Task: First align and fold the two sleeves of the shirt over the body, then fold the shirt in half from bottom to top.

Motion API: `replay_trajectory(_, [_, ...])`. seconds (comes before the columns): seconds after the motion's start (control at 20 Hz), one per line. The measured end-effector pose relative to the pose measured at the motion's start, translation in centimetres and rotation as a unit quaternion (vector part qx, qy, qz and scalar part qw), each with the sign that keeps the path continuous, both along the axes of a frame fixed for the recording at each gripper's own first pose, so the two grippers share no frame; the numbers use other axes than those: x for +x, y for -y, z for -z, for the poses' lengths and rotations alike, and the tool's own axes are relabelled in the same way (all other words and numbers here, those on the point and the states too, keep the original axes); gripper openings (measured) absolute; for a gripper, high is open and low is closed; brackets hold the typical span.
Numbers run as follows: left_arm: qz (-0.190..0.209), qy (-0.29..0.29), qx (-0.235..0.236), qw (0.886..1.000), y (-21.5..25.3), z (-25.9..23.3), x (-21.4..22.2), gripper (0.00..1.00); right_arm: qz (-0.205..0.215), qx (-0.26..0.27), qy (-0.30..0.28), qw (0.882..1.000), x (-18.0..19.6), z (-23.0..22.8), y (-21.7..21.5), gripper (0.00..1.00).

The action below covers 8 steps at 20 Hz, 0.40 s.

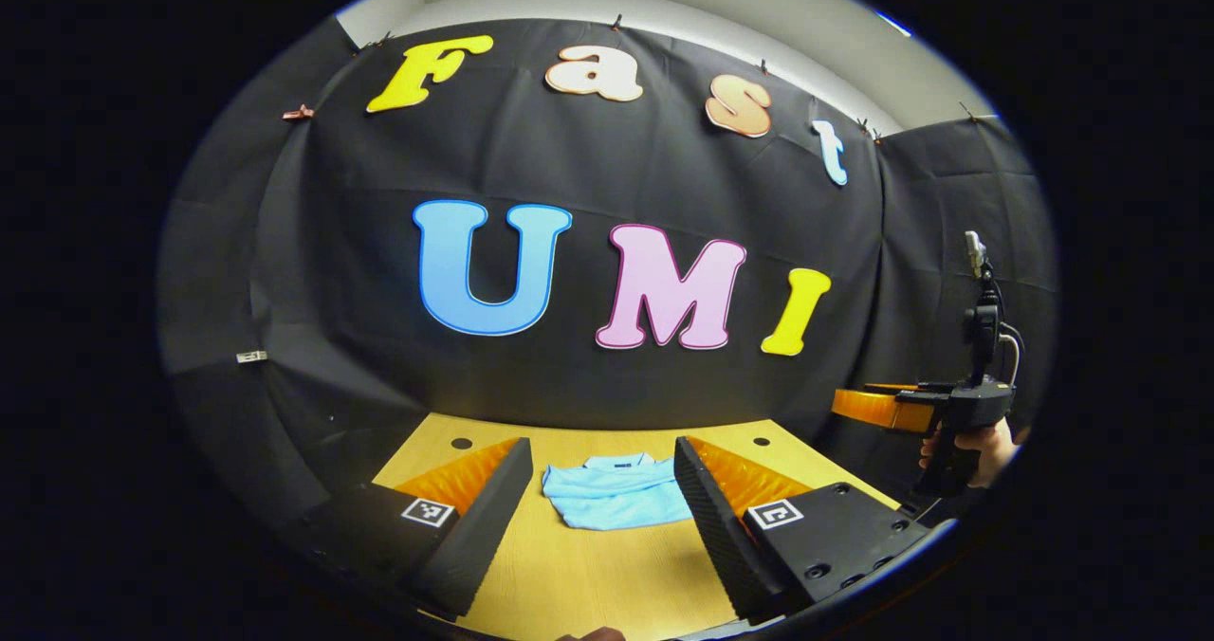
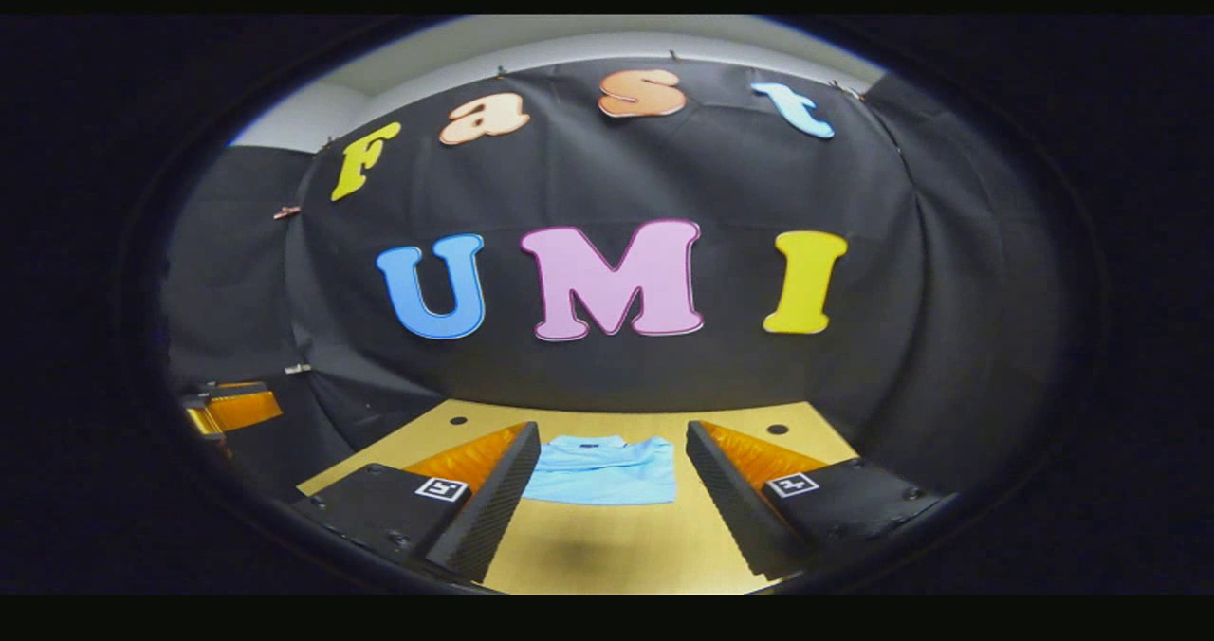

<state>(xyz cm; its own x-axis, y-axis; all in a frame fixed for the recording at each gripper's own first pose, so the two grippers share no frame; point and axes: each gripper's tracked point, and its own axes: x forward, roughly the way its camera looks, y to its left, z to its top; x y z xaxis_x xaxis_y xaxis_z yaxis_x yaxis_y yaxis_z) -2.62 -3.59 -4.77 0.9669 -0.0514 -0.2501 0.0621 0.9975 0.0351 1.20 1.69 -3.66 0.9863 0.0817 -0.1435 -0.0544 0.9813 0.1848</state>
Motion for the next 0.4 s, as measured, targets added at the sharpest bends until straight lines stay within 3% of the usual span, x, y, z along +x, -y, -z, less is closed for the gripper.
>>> replay_trajectory(0.2, [0.016, 0.027, 0.012, 0.999, 1.4, -2.9, -2.7, 0.96, 0.021, -0.051, 0.023, 0.998, -4.2, -3.5, 0.4, 0.98])
replay_trajectory(0.35, [0.027, 0.051, 0.016, 0.998, 2.4, -4.9, -2.9, 0.96, 0.026, -0.056, 0.045, 0.997, -4.8, -5.6, -0.1, 0.96])
replay_trajectory(0.4, [0.030, 0.055, 0.021, 0.998, 2.7, -5.2, -2.9, 0.92, 0.022, -0.051, 0.047, 0.997, -4.7, -6.0, -0.5, 0.95])
